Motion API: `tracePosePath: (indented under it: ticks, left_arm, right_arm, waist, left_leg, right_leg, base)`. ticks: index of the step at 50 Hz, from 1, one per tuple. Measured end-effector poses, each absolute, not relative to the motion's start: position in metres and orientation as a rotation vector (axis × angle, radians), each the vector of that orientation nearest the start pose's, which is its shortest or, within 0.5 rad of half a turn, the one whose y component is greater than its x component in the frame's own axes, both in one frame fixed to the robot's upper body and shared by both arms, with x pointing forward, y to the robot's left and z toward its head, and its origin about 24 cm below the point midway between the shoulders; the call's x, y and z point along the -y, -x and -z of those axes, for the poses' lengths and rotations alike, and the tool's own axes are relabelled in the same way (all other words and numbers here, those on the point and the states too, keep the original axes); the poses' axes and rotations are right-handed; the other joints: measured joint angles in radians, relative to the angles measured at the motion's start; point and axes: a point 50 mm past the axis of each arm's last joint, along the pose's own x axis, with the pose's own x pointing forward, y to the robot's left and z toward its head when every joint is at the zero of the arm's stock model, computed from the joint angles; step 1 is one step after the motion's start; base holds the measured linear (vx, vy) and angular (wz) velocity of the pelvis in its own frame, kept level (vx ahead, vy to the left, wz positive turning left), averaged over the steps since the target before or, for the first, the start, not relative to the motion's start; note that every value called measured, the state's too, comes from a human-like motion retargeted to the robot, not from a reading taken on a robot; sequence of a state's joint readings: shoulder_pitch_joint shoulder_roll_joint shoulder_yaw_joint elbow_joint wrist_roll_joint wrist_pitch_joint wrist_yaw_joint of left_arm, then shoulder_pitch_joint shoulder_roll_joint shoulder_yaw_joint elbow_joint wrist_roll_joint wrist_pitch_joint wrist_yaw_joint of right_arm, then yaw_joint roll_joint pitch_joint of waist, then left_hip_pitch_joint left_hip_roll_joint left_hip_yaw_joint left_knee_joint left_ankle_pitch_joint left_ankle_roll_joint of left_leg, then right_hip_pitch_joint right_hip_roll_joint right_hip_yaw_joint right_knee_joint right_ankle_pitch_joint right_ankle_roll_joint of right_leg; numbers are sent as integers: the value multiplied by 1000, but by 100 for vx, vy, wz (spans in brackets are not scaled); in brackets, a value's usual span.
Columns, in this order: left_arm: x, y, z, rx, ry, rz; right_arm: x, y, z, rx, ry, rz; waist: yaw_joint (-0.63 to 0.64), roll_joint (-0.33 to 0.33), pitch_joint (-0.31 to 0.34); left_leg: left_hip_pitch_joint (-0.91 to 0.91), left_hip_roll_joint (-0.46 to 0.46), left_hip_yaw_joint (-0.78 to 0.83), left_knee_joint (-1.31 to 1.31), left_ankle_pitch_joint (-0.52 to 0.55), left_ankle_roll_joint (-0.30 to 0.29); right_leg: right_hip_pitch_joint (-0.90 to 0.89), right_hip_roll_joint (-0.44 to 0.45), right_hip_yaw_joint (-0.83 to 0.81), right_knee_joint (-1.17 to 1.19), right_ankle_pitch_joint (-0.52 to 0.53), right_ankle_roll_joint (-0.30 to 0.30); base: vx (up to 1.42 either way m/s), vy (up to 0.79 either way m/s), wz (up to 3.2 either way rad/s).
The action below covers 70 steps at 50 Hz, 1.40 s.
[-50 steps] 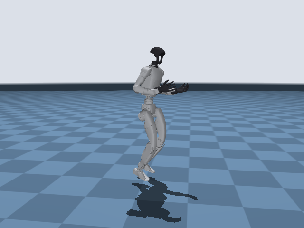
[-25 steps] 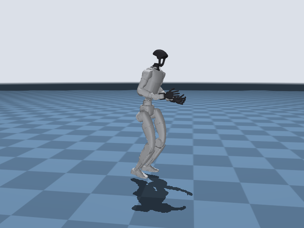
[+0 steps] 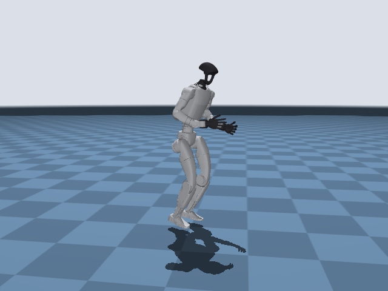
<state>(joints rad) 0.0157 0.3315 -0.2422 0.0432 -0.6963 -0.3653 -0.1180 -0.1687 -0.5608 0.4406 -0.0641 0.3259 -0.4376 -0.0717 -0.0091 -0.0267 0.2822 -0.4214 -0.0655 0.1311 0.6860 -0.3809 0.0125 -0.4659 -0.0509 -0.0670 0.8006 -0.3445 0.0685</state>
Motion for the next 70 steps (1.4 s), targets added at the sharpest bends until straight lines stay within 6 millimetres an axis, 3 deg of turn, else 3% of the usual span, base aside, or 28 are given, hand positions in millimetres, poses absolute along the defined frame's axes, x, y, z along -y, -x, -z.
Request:
tracePosePath:
  ticks: [5, 10, 20, 29, 41, 46, 50, 59, 64, 70]
  left_arm:
    - [-176, -234, -35, 120, 319, 183]
    - [-187, -226, -15, 32, 277, 137]
    - [-197, -225, 8, -81, 167, 144]
    - [-192, -234, 6, -79, 174, 188]
    - [-194, -239, -10, -7, 118, 198]
    - [-178, -245, -13, 10, 104, 240]
    - [-174, -237, 5, -67, 74, 244]
    - [-182, -199, 67, -378, 11, 225]
    - [-192, -170, 103, -596, -26, 206]
    - [-203, -140, 132, -813, -60, 202]
  right_arm:
    - [141, -249, -93, 385, 148, -437]
    - [145, -247, -79, 329, 187, -446]
    - [161, -242, -52, 195, 263, -412]
    - [163, -249, -43, 158, 280, -381]
    - [153, -261, -50, 217, 291, -340]
    - [148, -266, -41, 188, 301, -326]
    - [142, -271, -26, 120, 325, -342]
    - [129, -280, 3, -27, 394, -416]
    - [128, -288, 13, -103, 429, -444]
    - [142, -288, 29, -238, 418, -421]
  waist:
    - [2, -20, -36]
    - [-9, -42, -61]
    - [-46, -88, -75]
    - [-83, -98, -73]
    - [-101, -114, -70]
    - [-69, -115, -76]
    - [-26, -114, -79]
    - [59, -124, -74]
    - [80, -126, -53]
    - [87, -130, -22]
  left_leg:
    - [63, -24, 1, -106, 82, -12]
    - [134, -58, -3, -194, 111, -3]
    - [204, -107, 4, -206, 6, 34]
    - [246, -106, 9, -297, 34, 26]
    - [184, -77, 51, -239, 9, 39]
    - [188, -57, 57, -264, 30, 41]
    - [195, -38, 56, -277, 45, 43]
    - [143, -19, 36, -153, 23, 58]
    - [99, -26, -9, -24, -19, 67]
    - [64, -45, -47, 141, -106, 93]
  right_leg:
    - [45, -21, 10, -46, 50, 26]
    - [75, -50, 20, -23, 33, 35]
    - [77, -110, 8, 140, -77, 0]
    - [61, -89, 2, 104, -85, 2]
    - [-17, -80, 11, 122, -107, 10]
    - [20, -64, 3, 34, -96, 4]
    - [71, -41, -3, -73, -86, 1]
    - [92, -12, 18, -110, -87, 2]
    - [48, -6, 38, 30, -71, 18]
    - [-2, -33, 58, 252, -73, 27]
  base:
    - [13, 3, -14]
    - [12, 4, -8]
    - [5, 3, -5]
    - [0, 1, -7]
    - [-3, -1, -28]
    - [-1, -6, -34]
    - [0, -8, -34]
    - [-3, -7, -34]
    - [-5, -6, -48]
    - [-5, -6, -37]
